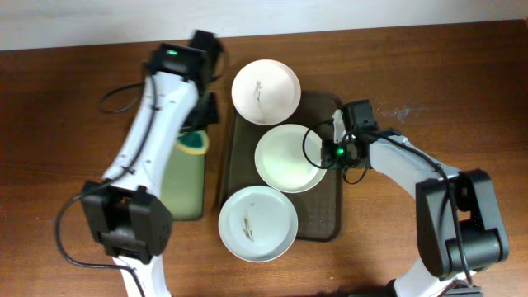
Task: Clean dirty plates on tray and stack at the side
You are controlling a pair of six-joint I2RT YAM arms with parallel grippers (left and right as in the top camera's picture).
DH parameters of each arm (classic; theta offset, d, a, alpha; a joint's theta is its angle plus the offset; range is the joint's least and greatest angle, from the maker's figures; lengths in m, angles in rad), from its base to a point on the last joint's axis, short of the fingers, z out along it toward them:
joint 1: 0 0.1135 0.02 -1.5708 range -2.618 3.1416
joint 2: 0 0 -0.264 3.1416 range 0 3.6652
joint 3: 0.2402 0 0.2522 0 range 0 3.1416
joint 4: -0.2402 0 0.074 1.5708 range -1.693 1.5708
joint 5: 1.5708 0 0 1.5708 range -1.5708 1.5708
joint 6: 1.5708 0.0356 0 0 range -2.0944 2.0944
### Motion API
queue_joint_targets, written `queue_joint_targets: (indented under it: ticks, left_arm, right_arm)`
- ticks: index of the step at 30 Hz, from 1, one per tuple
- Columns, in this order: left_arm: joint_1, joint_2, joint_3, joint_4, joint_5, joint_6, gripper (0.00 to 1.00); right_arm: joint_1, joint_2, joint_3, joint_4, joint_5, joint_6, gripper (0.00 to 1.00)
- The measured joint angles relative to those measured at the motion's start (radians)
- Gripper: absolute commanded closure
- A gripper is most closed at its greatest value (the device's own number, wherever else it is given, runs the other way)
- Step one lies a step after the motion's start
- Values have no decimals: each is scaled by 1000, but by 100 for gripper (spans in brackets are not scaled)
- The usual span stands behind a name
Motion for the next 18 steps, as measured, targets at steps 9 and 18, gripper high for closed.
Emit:
queue_joint_targets:
  ticks: [9, 18]
  left_arm:
    - [206, -12, -435, 230, 82, 116, 47]
    - [206, -421, -434, 225, 207, 157, 0]
  right_arm:
    - [84, -355, 0, -213, 422, -2, 96]
    - [685, -439, 0, -164, 1300, -80, 96]
